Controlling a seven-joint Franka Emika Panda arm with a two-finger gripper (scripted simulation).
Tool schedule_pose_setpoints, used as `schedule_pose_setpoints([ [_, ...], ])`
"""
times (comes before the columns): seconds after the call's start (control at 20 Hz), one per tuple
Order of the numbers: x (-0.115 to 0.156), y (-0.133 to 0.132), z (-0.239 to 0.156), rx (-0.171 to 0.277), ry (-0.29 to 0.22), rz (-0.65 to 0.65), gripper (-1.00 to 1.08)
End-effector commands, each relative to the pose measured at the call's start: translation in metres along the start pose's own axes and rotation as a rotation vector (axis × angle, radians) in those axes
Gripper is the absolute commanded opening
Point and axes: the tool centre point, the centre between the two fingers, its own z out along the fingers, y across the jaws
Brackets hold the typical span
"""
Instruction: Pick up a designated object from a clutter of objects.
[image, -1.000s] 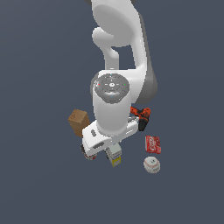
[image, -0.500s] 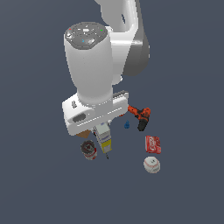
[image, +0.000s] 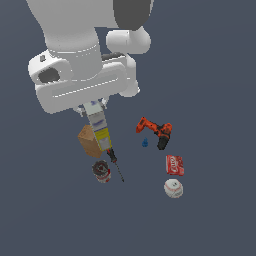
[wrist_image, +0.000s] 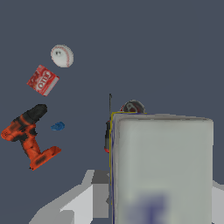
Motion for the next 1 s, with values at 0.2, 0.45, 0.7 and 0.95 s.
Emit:
schedule_pose_setpoints([
  [0.2, -0.039, 0.016, -0.061, 0.001, 0.0, 0.0, -1.0],
  [0.45, -0.058, 0.026, -0.094, 0.0, -0.001, 0.0, -1.0],
  [0.7, -0.068, 0.032, -0.113, -0.001, -0.001, 0.0, -1.0],
  [0.95, -0.07, 0.034, -0.118, -0.002, -0.002, 0.0, -1.0],
])
